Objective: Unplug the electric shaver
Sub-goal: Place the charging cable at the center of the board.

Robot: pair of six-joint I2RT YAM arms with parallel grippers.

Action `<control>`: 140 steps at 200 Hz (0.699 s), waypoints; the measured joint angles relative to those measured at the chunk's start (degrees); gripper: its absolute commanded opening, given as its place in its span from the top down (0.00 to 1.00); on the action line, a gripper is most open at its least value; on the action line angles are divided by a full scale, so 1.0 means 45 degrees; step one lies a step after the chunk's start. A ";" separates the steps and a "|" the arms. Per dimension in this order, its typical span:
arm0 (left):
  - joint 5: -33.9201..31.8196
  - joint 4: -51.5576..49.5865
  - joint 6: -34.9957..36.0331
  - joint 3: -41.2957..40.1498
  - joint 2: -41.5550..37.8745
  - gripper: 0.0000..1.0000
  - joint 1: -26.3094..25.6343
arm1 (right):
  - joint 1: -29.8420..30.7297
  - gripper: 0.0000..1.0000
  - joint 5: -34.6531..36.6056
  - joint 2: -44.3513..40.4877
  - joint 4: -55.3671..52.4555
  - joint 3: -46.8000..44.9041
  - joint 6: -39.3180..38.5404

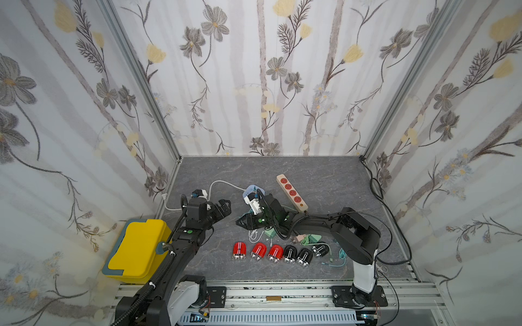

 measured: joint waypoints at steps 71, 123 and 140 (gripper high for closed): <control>0.0146 0.0976 -0.0291 -0.0398 -0.0359 0.00 -0.0277 | -0.0680 0.30 0.0816 -0.1666 0.0087 -0.1880 -0.0393; 0.0092 0.1593 -0.0389 -0.0476 -0.0092 0.00 -0.1554 | -0.1146 0.10 0.1525 -0.3439 0.0189 -0.3177 -0.0845; 0.0034 0.1613 -0.0214 -0.0296 0.0359 0.00 -0.2040 | -0.1428 0.00 0.1846 -0.4245 0.0219 -0.3750 -0.0971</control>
